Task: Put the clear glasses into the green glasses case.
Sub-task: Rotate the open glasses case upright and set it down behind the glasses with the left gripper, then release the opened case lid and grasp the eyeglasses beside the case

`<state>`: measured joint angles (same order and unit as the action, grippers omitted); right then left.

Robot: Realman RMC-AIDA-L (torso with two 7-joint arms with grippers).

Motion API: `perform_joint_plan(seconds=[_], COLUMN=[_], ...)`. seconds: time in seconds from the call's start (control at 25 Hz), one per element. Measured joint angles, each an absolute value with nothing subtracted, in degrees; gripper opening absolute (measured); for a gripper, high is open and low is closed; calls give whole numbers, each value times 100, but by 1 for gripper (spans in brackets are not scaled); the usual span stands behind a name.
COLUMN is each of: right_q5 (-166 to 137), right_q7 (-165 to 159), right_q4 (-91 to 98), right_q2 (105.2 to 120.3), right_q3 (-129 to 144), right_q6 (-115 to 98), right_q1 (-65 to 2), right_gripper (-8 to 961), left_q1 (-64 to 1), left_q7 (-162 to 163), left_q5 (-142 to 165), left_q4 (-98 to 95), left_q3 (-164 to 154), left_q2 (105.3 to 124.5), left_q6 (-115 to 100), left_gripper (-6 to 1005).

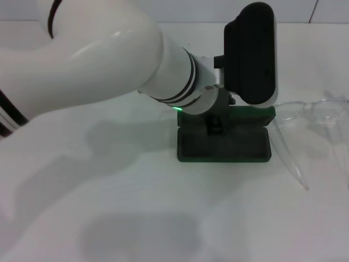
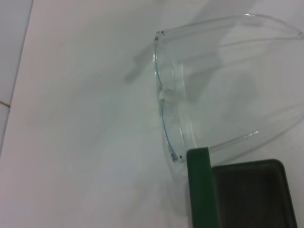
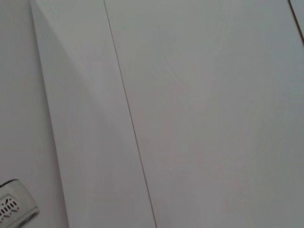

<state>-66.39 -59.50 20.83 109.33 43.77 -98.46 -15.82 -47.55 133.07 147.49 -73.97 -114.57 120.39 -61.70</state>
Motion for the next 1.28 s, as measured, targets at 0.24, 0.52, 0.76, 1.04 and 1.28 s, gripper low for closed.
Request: perform_joint_plan(seconds=[0.24, 0.52, 0.76, 1.04, 1.28], right_q5=[-6641, -7122, -8441, -9673, -11338], right_q7=[-5950, -6361, -7597, -9214, -10209], right_q4=[2083, 2753, 4368, 6135, 6831], right_q2=[10925, 10811, 10687, 10575, 10140], right_q3=[4376, 4380, 4374, 4038, 3950], right_q6=[-9857, -9760, -9454, -9617, -10272], right_q1=[-1568, -1578, -1672, -1932, -2885], right_gripper=[850, 849, 848, 845, 840], left_q1=[-4730, -4067, -2923, -1374, -1118], left_q7=[13341, 13646, 13696, 12129, 10781], left_q5=[14752, 14713, 13454, 9970, 8368], left_q4=[-7730, -9253, -10905, -10738, -8763], left_q3=[-11374, -10773, -9533, -7330, -6032], left_q2=[12017, 12014, 11998, 11990, 11984], left_q6=[-6211, -6592, -6878, -7036, -8134], left_gripper=[408, 406, 405, 380, 331])
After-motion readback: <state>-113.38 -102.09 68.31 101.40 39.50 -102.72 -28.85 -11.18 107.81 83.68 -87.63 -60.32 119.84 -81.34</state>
